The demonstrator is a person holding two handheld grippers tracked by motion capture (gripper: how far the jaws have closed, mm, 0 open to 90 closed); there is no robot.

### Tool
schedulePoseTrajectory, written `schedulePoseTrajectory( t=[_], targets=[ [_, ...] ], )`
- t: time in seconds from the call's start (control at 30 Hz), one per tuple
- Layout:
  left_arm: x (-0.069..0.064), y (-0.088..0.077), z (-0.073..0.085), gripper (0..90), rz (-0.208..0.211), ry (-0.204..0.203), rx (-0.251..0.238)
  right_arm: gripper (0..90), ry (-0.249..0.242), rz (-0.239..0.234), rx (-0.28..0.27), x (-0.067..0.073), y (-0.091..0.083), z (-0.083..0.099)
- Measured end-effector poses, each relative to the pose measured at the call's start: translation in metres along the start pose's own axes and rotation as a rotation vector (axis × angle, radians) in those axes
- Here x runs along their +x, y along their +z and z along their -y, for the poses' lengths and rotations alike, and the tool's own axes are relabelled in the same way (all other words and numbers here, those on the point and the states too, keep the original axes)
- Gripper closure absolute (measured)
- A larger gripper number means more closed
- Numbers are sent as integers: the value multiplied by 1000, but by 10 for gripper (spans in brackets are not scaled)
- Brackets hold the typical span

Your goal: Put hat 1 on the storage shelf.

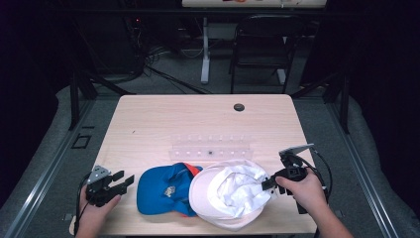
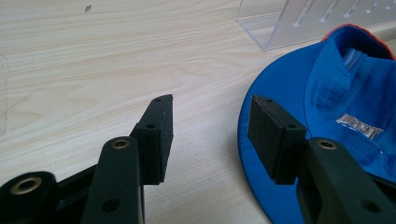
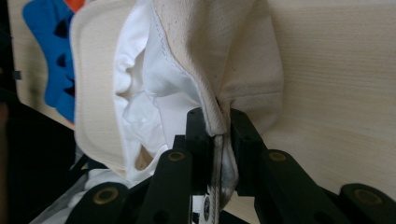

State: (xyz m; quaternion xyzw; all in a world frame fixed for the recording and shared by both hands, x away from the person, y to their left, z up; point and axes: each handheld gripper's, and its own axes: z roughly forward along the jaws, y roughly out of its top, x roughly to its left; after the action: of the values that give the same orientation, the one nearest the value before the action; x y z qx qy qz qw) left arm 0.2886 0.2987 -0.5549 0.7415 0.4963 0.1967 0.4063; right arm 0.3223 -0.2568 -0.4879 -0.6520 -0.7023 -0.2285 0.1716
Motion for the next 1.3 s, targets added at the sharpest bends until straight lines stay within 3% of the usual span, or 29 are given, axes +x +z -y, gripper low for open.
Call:
schedulePoseTrajectory(
  t=[0.1, 0.2, 0.43, 0.53, 0.77, 0.83, 1.07, 1.3],
  targets=[
    [0, 0, 0, 510, 3, 0, 4, 802, 40, -49, -27, 2, -4, -1],
    [-1, 0, 0, 516, 8, -3, 9, 802, 62, -92, -19, 3, -8, -3],
    [-1, 0, 0, 521, 10, -6, 8, 802, 81, -160, -11, 12, -17, -7],
    [-1, -1, 0, 524, 11, -14, 7, 802, 66, -190, 1, 15, -23, -9],
    [0, -2, 1, 525, 8, -24, -13, 801, 142, -306, 8, 25, -31, -13],
    [0, -2, 1, 524, 8, -24, -14, 801, 142, -319, 12, 26, -32, -13],
    [-1, -3, 0, 525, 15, -23, -4, 800, 146, -429, 32, 37, -37, -14],
    [-2, -4, 0, 524, 15, -23, -9, 800, 141, -520, 13, 52, -44, -11]
  ],
)
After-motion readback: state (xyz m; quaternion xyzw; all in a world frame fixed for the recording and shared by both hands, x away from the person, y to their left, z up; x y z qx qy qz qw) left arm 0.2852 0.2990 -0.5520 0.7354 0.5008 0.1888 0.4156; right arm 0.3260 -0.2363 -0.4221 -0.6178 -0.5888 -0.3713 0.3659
